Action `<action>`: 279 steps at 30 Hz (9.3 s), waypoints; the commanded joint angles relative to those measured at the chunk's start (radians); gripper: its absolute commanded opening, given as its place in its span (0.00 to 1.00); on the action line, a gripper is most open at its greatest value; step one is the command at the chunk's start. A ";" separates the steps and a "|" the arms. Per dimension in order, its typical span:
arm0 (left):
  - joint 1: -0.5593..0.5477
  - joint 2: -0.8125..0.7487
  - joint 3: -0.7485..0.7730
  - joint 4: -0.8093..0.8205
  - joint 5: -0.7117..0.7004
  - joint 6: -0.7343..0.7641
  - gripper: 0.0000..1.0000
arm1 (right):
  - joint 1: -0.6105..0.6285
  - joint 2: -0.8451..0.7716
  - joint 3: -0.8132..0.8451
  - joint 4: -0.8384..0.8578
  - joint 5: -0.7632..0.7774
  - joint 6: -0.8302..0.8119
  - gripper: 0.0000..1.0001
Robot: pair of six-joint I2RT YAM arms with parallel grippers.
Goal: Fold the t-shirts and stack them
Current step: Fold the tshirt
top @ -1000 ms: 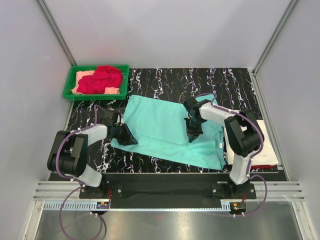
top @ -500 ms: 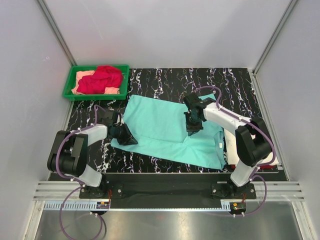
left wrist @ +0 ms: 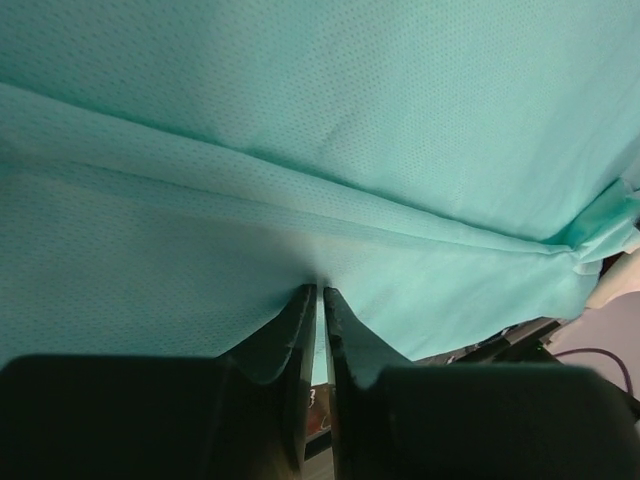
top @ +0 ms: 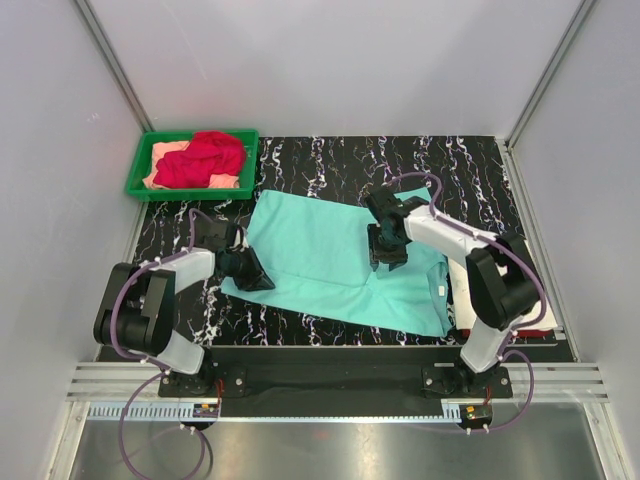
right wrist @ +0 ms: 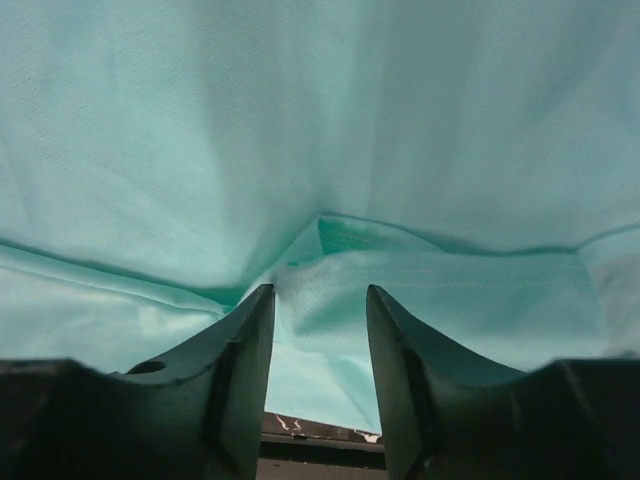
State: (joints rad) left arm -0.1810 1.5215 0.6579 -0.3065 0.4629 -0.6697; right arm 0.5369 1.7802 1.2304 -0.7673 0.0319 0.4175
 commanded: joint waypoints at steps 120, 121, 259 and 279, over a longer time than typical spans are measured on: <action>-0.607 0.548 0.755 0.122 -0.039 0.045 0.00 | -0.531 -0.168 -0.256 0.145 -0.330 -0.037 0.08; -0.609 0.536 0.741 0.129 -0.059 0.035 0.00 | -0.531 -0.182 -0.261 0.155 -0.319 -0.039 0.03; 0.126 0.443 0.793 -0.085 -0.520 0.535 0.57 | -0.373 0.780 1.170 -0.047 0.079 -0.232 0.10; 0.094 0.578 0.919 -0.135 -0.518 0.358 0.58 | -0.387 0.688 1.087 -0.017 -0.001 -0.175 0.04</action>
State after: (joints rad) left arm -0.0738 2.0739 1.5368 -0.4324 -0.0418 -0.2371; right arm 0.1539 2.5607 2.3161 -0.7979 0.0563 0.2283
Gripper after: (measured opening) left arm 0.592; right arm 0.054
